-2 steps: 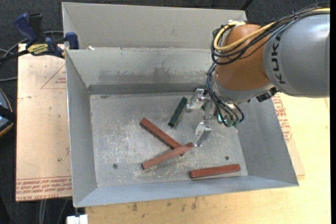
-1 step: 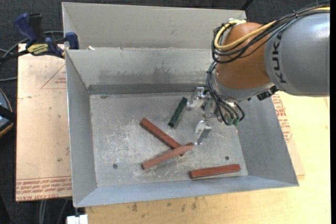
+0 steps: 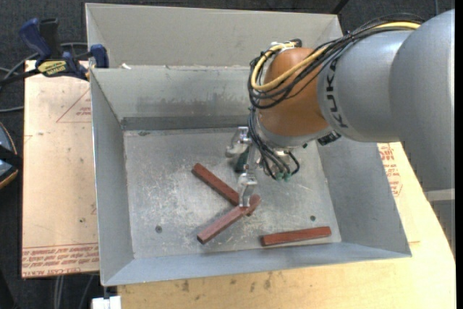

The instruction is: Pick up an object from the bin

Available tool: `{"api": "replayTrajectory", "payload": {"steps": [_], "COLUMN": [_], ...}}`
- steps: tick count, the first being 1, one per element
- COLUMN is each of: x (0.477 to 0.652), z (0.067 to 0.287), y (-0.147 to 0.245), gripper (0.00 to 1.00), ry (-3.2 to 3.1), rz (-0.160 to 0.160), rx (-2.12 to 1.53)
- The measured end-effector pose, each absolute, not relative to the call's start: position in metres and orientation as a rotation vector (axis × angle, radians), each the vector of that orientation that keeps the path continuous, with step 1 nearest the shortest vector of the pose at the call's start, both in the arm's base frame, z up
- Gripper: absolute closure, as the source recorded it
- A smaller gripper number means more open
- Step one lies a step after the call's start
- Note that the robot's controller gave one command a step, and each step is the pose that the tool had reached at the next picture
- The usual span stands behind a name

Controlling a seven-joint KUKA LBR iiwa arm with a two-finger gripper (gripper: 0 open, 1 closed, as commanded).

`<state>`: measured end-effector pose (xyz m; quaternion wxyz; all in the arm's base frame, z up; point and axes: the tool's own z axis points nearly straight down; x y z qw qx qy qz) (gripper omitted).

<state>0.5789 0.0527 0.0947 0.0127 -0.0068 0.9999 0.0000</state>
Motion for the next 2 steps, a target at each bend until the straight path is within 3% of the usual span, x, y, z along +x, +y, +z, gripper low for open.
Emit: {"api": "replayTrajectory", "payload": {"steps": [1,2], "x": [0.574,0.591], "z": [0.085,0.101], "y": [0.058,0.089], "gripper": [0.00,0.00], "ry": [3.121,3.134], "rz": [0.008,0.004], "rx": [-0.023,-0.081]}}
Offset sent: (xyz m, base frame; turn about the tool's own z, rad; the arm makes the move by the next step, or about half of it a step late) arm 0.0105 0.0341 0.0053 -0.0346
